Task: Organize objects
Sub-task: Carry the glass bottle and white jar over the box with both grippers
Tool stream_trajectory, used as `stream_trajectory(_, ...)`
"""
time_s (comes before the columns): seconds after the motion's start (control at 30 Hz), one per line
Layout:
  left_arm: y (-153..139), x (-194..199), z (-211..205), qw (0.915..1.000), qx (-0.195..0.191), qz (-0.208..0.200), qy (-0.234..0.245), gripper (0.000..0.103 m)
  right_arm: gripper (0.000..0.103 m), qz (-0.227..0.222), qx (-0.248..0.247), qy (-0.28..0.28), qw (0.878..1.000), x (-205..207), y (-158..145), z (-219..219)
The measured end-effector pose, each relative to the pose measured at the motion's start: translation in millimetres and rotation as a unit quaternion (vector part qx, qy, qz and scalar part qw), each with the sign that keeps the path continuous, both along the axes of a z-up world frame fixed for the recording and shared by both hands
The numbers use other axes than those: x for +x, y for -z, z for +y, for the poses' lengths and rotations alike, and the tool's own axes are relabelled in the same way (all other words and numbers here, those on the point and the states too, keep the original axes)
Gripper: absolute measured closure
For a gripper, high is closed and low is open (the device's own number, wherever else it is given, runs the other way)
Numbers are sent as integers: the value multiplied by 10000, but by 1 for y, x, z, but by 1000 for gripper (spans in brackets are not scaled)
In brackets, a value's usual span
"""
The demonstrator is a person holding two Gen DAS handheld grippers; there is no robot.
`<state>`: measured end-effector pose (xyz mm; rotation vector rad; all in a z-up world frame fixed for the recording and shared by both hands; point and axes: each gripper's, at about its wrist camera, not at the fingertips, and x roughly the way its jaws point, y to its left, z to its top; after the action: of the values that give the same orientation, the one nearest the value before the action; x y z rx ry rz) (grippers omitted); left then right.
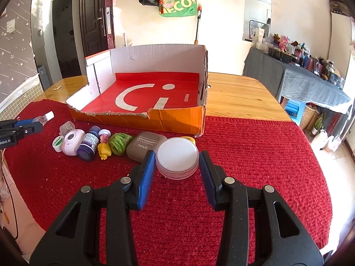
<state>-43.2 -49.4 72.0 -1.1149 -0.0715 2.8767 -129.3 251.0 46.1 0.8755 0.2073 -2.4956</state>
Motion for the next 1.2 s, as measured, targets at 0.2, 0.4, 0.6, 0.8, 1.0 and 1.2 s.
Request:
stream_trajectory(0.2, -20, -24, 16, 9996, -105, 150, 219, 69, 64, 232, 38, -101, 9997, -15, -20, -12)
stream_trajectory(0.4, -21, -63, 27, 9993, -92, -76, 367, 69, 64, 374, 129, -315, 9987, -44, -45, -30)
stream_trajectory(0.6, -6, -104, 27, 9963, 9, -685, 526, 69, 64, -181, 431, -604, 9971, -90, -36, -59)
stream_trajectory(0.8, 7, -129, 29, 9898, -164, -1201, 746, 69, 64, -980, 867, -856, 9877, -130, -12, -79)
stream_trajectory(1.0, 16, -142, 28, 9824, -377, -1591, 906, 69, 64, -1598, 1228, -1027, 9741, -149, 6, -85)
stream_trajectory(1.2, 21, -145, 35, 9743, -796, -1767, 1149, 69, 64, -1828, 1515, -1293, 9628, -153, 12, -93)
